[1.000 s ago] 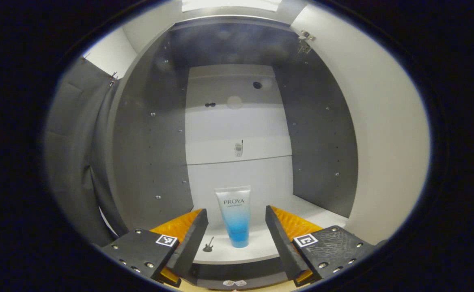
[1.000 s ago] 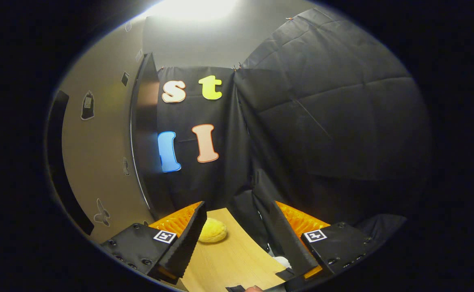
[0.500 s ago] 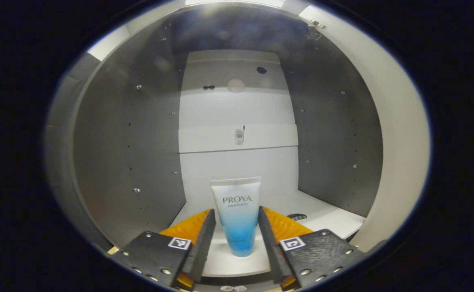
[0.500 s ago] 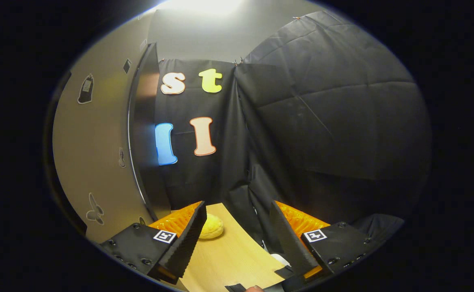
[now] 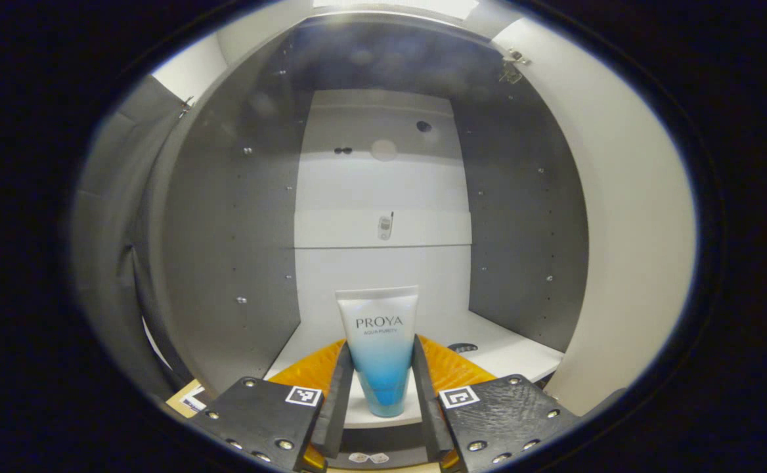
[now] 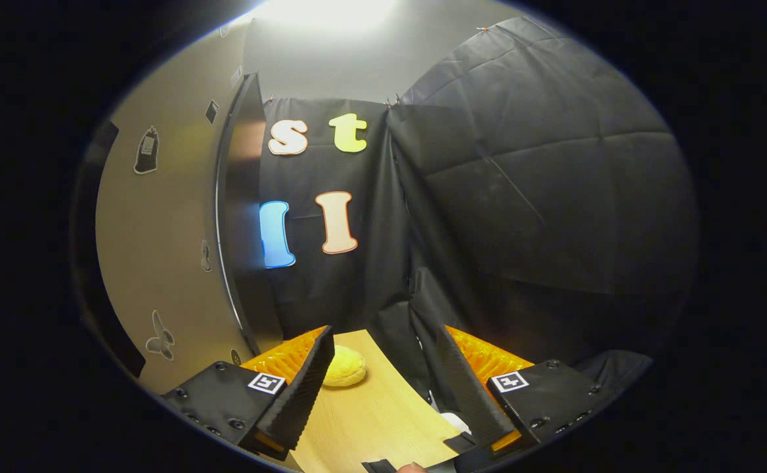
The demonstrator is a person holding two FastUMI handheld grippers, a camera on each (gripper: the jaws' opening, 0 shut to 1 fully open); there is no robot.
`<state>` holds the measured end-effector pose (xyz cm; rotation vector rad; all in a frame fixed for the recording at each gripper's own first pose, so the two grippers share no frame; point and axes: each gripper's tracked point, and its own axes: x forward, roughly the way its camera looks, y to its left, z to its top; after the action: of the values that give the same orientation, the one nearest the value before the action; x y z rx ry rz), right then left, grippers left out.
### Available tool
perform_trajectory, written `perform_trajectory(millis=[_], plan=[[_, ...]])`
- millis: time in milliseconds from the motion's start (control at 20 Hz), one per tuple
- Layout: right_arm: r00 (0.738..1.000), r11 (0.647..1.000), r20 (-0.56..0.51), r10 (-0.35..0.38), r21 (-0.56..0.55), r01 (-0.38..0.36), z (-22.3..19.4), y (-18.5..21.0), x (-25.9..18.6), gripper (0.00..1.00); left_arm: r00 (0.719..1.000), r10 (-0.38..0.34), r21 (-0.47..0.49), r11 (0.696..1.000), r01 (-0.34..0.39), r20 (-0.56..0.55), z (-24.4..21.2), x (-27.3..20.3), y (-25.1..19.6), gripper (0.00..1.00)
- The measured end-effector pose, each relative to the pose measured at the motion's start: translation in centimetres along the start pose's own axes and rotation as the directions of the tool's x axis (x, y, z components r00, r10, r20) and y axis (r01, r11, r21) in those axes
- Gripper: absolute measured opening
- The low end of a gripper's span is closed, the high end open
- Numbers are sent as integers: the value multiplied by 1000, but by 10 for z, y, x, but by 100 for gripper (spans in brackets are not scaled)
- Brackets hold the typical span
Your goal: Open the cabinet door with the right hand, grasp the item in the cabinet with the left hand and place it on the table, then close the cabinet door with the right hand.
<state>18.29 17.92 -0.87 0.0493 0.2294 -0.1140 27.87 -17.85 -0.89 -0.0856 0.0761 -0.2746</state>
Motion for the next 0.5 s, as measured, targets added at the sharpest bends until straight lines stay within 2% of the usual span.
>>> perform_trajectory(millis=[100,200,250,500], plan=[[1000,1000,0,21,-2,-21,1,-1,0,98,1000,23,17,1000,-24,15,6,-13,5,50],[999,999,-3,48,-3,-48,2,0,-1,98,998,50,22,998,-51,27,9,-35,17,47],[998,998,-3,58,-6,-58,1,-2,-1,93,997,67,22,997,-67,28,10,-45,21,47],[991,991,-9,130,-8,-130,0,5,-2,98,987,155,16,988,-156,31,4,-95,49,47]])
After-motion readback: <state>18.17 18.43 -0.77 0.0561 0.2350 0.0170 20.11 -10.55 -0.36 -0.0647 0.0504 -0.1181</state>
